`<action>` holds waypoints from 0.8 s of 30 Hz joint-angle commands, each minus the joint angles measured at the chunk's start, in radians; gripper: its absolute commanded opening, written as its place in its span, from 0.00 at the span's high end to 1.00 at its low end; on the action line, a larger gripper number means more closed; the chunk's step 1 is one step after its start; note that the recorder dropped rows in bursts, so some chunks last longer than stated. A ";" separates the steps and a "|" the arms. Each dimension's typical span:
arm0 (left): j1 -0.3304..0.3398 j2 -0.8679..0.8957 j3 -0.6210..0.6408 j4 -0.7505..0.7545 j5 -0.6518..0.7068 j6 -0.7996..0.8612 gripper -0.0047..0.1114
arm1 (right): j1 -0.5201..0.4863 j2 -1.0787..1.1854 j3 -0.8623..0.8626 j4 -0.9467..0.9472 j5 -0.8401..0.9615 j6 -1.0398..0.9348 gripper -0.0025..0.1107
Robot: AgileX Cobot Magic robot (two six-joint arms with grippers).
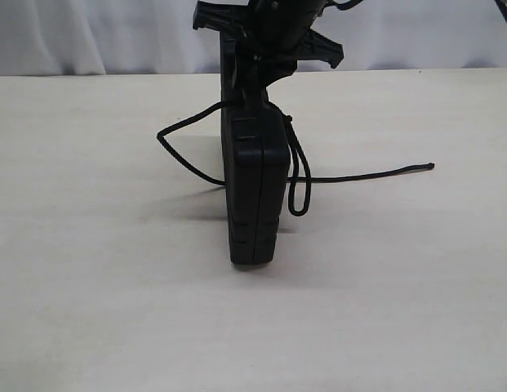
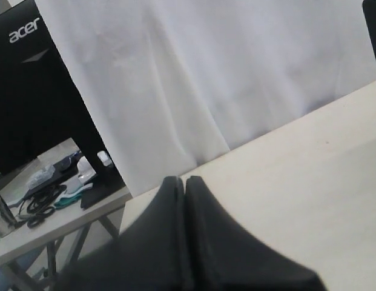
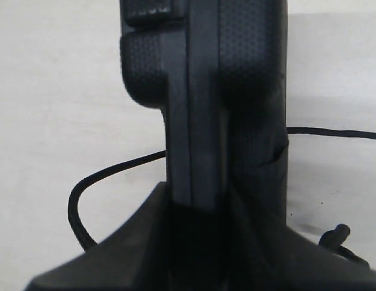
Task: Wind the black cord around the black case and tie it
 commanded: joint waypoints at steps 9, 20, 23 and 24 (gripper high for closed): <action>-0.005 -0.002 0.003 0.001 0.174 -0.386 0.96 | 0.000 -0.011 -0.006 0.012 -0.021 0.005 0.94; -0.005 -0.002 0.003 0.001 0.214 -0.400 0.96 | 0.000 -0.011 -0.006 0.012 -0.021 0.005 0.94; -0.005 -0.002 0.003 0.001 0.214 -0.400 0.96 | 0.000 -0.011 -0.006 0.012 -0.021 0.005 0.94; -0.005 -0.002 0.003 0.001 0.214 -0.400 0.96 | 0.000 -0.011 -0.006 0.012 -0.021 0.005 0.94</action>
